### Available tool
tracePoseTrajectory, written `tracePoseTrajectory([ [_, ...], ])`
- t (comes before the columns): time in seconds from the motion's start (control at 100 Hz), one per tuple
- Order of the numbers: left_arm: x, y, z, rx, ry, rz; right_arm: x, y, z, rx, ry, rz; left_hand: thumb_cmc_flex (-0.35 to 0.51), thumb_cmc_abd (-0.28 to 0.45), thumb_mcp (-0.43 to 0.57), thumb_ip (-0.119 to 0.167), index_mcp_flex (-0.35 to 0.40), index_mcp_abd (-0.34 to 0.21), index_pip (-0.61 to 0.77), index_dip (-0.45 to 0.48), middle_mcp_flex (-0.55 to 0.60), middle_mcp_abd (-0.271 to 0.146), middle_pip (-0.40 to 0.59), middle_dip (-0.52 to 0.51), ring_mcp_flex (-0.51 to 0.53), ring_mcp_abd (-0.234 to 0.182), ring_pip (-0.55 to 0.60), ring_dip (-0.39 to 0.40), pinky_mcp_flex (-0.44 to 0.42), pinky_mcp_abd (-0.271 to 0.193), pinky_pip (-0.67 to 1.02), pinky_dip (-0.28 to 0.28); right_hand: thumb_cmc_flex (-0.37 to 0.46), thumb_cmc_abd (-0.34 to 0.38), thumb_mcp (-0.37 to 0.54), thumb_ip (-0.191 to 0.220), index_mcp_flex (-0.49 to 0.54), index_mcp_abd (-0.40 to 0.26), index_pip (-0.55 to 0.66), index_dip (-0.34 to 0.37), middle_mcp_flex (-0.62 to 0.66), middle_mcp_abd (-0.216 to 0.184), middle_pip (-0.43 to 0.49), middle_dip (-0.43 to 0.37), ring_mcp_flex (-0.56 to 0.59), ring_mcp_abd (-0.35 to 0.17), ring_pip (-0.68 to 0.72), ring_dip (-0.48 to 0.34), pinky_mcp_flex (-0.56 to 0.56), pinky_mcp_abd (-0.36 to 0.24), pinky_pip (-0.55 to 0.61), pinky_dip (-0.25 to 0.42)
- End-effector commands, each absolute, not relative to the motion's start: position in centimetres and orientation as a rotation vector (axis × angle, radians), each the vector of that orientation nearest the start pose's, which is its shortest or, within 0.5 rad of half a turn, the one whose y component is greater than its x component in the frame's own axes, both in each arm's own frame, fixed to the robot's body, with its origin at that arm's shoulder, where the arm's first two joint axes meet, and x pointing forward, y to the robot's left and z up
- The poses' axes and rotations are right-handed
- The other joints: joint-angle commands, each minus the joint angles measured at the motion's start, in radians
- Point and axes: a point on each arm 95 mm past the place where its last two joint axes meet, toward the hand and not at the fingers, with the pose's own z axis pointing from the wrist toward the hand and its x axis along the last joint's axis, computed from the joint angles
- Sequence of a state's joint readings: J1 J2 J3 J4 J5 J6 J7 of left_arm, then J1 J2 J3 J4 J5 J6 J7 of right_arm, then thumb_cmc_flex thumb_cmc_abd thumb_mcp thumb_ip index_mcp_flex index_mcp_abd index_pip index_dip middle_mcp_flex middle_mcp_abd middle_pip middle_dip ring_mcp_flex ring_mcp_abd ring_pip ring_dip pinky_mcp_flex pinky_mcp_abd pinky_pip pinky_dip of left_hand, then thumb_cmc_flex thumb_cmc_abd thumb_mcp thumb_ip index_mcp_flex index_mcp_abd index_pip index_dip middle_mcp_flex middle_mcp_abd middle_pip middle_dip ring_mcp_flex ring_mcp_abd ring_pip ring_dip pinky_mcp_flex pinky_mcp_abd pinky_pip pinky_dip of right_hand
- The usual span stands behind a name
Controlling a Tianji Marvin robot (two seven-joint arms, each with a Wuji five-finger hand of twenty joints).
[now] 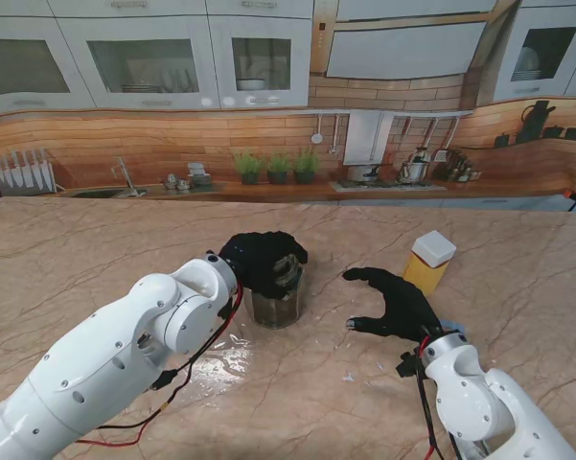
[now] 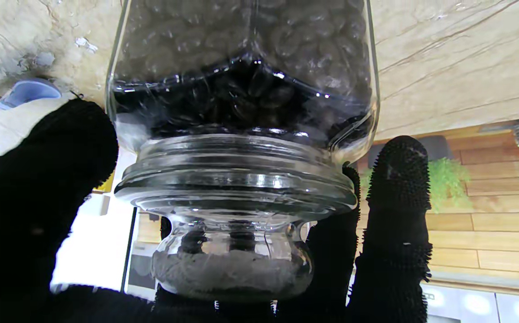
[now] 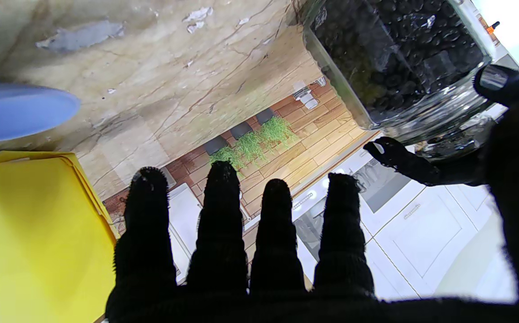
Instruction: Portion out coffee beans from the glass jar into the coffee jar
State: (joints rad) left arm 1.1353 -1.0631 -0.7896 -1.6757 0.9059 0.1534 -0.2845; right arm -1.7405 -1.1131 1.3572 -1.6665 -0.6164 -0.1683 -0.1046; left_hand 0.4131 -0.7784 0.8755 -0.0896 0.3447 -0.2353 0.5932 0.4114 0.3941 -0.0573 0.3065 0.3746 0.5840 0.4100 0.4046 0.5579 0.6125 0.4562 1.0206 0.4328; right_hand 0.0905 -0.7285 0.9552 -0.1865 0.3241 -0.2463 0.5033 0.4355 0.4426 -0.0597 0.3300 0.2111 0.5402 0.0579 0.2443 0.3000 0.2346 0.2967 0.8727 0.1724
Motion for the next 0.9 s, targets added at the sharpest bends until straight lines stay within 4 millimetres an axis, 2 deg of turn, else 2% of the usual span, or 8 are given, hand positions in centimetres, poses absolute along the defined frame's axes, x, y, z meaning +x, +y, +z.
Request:
tracePoseTrajectory([
  [0.0, 43.2, -11.8, -26.4, -1.051, 1.878, -1.423, 36.2, -2.6, -32.8, -2.057, -1.623, -2.496, 0.026, -0.055, 0.021, -0.026, 0.035, 0.037, 0.067, 0.015, 0.018, -0.009, 0.045, 0.011, 0.117, -0.062, 0.058, 0.019, 0.026, -0.013, 0.027, -0.023, 0.014, -0.013, 0.002, 0.001, 0.014, -0.02, 0.0, 0.008, 0.021, -0.004, 0.002, 0.006, 0.01, 0.001, -0.001, 0.012, 0.0, -0.008, 0.012, 0.015],
  [0.43, 41.6, -11.2, -28.5, -1.072, 2.007, -1.343, 36.4, -2.4, -32.9, -2.043, -1.613, -2.508, 0.02, -0.04, 0.013, -0.025, 0.045, 0.046, 0.072, 0.004, 0.028, -0.018, 0.046, 0.011, 0.124, -0.076, 0.047, 0.024, 0.026, -0.008, 0.031, -0.054, 0.014, -0.008, -0.003, 0.002, 0.013, -0.019, 0.002, 0.008, 0.018, -0.004, 0.006, 0.008, 0.013, -0.001, 0.001, 0.013, 0.002, -0.011, 0.013, 0.016],
  [0.89, 40.5, -10.8, -29.2, -1.086, 2.13, -1.268, 36.4, -2.0, -33.1, -2.041, -1.608, -2.502, 0.016, -0.018, -0.004, -0.02, 0.048, 0.045, 0.07, -0.001, 0.033, -0.027, 0.04, 0.008, 0.113, -0.084, 0.033, 0.02, 0.0, 0.003, 0.026, -0.061, 0.014, -0.007, -0.004, 0.003, 0.012, -0.019, 0.001, 0.007, 0.016, -0.003, 0.005, 0.007, 0.013, -0.001, 0.001, 0.012, 0.002, -0.011, 0.013, 0.016],
])
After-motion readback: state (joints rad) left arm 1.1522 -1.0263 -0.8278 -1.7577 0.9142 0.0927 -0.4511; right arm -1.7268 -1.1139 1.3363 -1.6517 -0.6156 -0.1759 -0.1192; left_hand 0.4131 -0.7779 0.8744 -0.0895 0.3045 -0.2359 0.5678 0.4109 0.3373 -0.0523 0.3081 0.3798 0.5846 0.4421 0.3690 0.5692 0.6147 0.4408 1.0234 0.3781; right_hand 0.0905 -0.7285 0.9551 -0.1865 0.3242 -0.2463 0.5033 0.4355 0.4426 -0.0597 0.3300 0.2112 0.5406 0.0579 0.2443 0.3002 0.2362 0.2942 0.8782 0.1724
